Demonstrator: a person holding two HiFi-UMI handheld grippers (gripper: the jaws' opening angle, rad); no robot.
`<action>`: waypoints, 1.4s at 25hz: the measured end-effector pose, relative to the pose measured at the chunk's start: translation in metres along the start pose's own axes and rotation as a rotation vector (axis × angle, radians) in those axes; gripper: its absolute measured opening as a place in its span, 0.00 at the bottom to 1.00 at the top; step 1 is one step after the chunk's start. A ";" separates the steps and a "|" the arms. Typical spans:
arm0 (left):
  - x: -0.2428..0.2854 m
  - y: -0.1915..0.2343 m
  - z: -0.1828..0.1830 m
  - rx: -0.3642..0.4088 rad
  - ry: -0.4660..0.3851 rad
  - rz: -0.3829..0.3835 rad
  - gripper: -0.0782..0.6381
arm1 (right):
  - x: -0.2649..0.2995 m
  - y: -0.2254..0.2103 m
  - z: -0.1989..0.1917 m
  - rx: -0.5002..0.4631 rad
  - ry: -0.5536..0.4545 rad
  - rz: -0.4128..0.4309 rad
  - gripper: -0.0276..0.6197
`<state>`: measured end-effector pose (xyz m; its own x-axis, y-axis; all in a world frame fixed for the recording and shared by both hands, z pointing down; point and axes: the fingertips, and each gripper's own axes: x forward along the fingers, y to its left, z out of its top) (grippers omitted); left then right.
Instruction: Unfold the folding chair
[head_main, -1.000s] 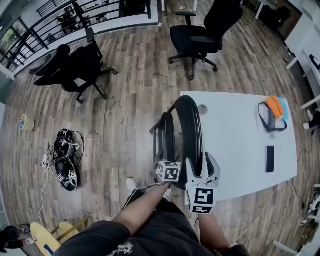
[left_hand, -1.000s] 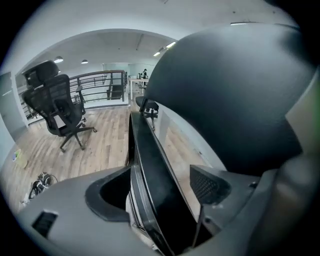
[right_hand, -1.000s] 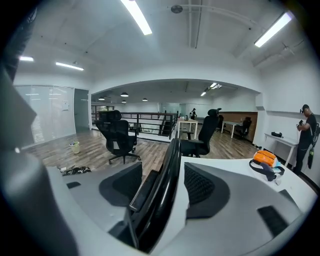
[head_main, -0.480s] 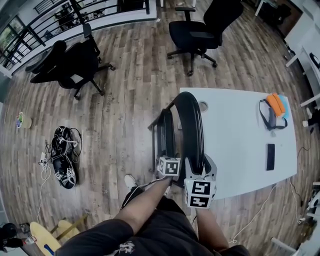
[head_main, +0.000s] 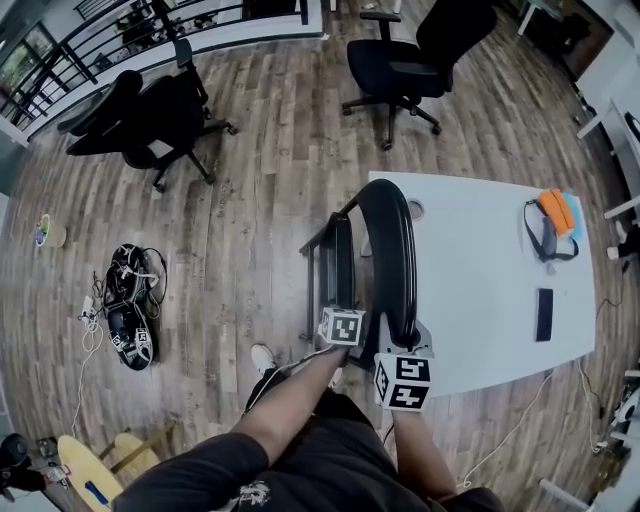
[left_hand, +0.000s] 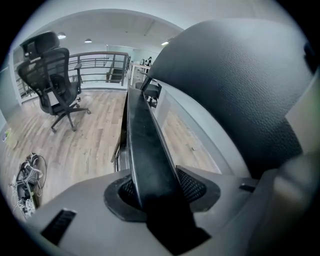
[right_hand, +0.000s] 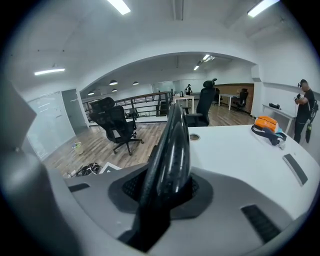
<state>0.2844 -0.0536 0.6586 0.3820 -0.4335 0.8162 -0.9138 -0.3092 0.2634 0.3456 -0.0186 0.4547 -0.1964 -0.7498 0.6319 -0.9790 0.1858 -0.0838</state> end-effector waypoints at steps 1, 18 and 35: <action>-0.002 0.001 0.000 -0.002 0.001 -0.006 0.35 | 0.000 0.000 0.000 0.007 0.001 0.002 0.20; -0.050 0.091 -0.019 -0.186 -0.052 -0.152 0.33 | 0.005 0.021 -0.003 0.075 -0.005 0.041 0.18; -0.086 0.290 -0.058 -0.322 -0.184 -0.365 0.38 | 0.047 0.061 -0.026 0.249 0.003 0.105 0.18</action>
<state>-0.0216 -0.0563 0.6945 0.6753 -0.4963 0.5455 -0.7016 -0.2043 0.6827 0.2786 -0.0258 0.4994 -0.2978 -0.7325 0.6121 -0.9367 0.1004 -0.3355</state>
